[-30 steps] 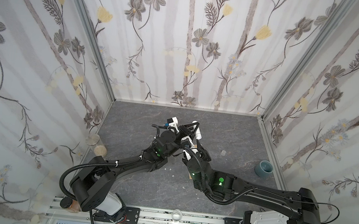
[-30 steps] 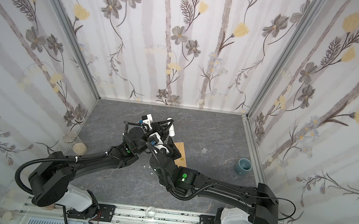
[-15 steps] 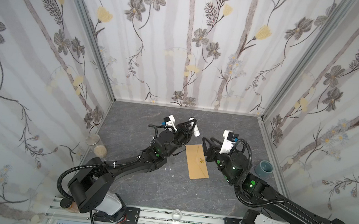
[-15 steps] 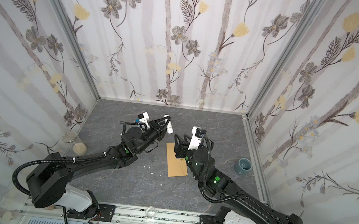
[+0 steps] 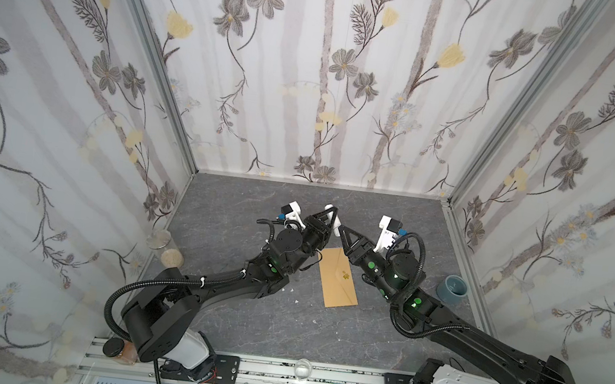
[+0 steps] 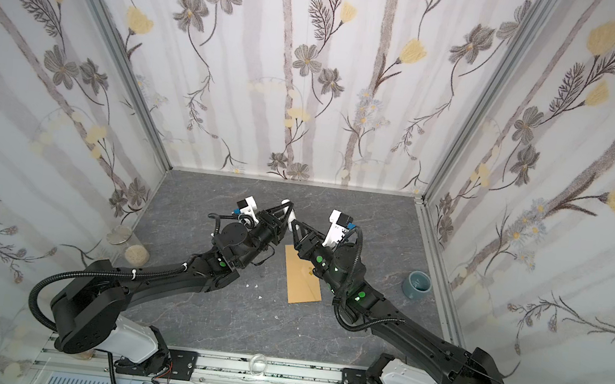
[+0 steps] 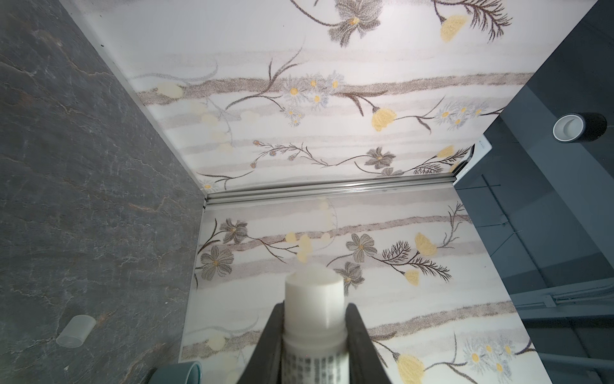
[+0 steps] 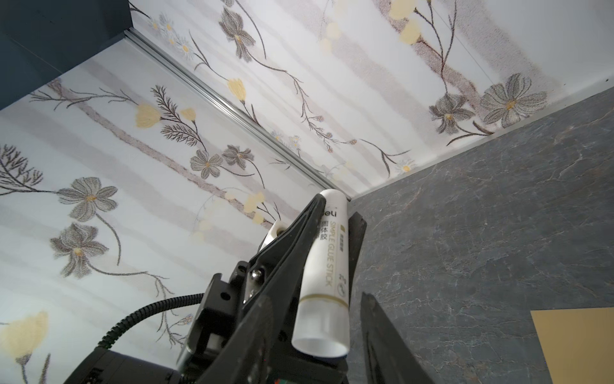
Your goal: Place the letter into the envelope and seal it
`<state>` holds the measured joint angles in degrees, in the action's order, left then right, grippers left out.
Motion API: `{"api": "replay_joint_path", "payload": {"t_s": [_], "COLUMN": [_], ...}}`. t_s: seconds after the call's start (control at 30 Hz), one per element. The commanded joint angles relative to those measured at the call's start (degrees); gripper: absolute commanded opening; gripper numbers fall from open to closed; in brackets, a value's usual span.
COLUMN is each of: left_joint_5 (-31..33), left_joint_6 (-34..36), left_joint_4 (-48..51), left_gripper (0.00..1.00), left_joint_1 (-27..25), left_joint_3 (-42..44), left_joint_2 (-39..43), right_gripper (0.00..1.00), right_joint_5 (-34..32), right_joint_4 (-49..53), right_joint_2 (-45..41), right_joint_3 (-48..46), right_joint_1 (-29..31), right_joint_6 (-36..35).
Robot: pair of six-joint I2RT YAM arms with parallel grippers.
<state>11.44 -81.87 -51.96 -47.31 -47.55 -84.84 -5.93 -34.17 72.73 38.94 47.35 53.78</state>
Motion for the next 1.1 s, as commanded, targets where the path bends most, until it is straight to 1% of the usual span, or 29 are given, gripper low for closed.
{"api": "replay_joint_path", "payload": {"t_s": [0.0, 0.17, 0.27, 0.43, 0.53, 0.7, 0.77, 0.97, 1.07], "left_joint_5": [1.82, 2.33, 2.27, 2.31, 2.44, 2.45, 2.49, 2.32, 1.96], "left_joint_6": [0.66, 0.48, 0.46, 0.03, -0.10, 0.01, -0.04, -0.04, -0.29], "left_joint_4": [-4.23, -4.94, -5.31, -5.58, -5.77, -5.96, -6.06, -6.12, -6.06], "left_gripper": [0.00, 0.00, 0.00, 0.00, 0.00, 0.00, 0.00, 0.00, 0.00], "left_joint_1": [-0.15, -0.24, -0.24, -0.25, -0.24, -0.24, -0.24, -0.24, -0.24], "left_joint_3": [0.25, 0.53, 0.57, 0.79, 0.88, 0.87, 0.95, 1.06, 1.06], "left_joint_2": [-0.20, -0.33, -0.46, -0.68, -0.81, -0.94, -0.86, -0.85, -0.83], "right_gripper": [0.35, 0.34, 0.30, 0.30, 0.33, 0.33, 0.28, 0.20, 0.17], "right_joint_5": [2.88, 4.62, 5.04, 6.09, 6.78, 7.34, 6.93, 6.29, 5.85], "right_joint_4": [-5.12, -6.11, -6.29, -6.89, -7.22, -7.29, -7.45, -6.24, -3.10], "right_joint_2": [0.91, 1.97, 2.51, 3.36, 3.69, 3.74, 3.40, 2.60, 2.42], "right_joint_3": [-0.66, -1.10, -1.06, -0.88, -0.89, -1.40, -1.96, -1.91, -0.59], "right_joint_1": [-1.75, -2.05, -2.09, -2.13, -2.09, -2.09, -2.09, -2.09, -2.09], "right_joint_6": [4.14, 5.28, 5.50, 6.03, 6.42, 6.85, 7.04, 6.15, 4.13]}}
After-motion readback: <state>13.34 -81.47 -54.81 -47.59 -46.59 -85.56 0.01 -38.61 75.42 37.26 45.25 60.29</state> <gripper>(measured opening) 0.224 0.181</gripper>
